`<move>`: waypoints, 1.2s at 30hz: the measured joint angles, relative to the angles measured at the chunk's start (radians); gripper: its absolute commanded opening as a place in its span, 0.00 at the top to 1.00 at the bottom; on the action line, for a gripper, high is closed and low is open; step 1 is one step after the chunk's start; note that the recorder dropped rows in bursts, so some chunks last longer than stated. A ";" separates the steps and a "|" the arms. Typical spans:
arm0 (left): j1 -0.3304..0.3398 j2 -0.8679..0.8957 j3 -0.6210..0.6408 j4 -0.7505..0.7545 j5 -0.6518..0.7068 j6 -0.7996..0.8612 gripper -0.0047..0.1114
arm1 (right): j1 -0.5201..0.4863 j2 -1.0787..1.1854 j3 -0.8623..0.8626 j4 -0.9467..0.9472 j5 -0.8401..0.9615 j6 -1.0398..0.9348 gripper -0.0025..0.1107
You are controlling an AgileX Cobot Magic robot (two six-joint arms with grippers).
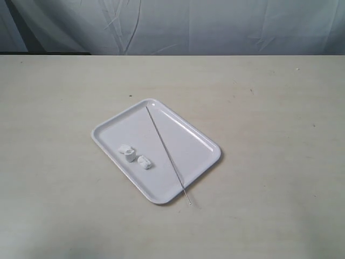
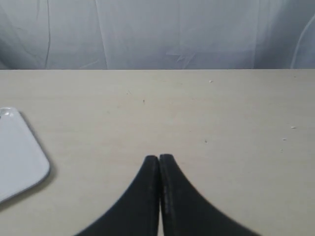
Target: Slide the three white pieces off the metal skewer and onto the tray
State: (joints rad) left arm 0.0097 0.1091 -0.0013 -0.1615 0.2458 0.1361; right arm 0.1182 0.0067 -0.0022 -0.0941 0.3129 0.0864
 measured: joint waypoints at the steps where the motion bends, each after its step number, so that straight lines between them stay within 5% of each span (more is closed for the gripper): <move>1: 0.000 0.000 0.000 0.000 0.005 0.000 0.96 | -0.011 0.000 0.000 0.000 0.000 -0.002 0.98; 36: 0.000 -0.104 0.000 0.002 0.097 0.010 0.96 | -0.054 -0.002 0.000 0.078 0.052 -0.068 0.98</move>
State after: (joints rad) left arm 0.0097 0.0053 -0.0013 -0.1594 0.3423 0.1461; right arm 0.0638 0.0043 -0.0022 -0.0156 0.3645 0.0179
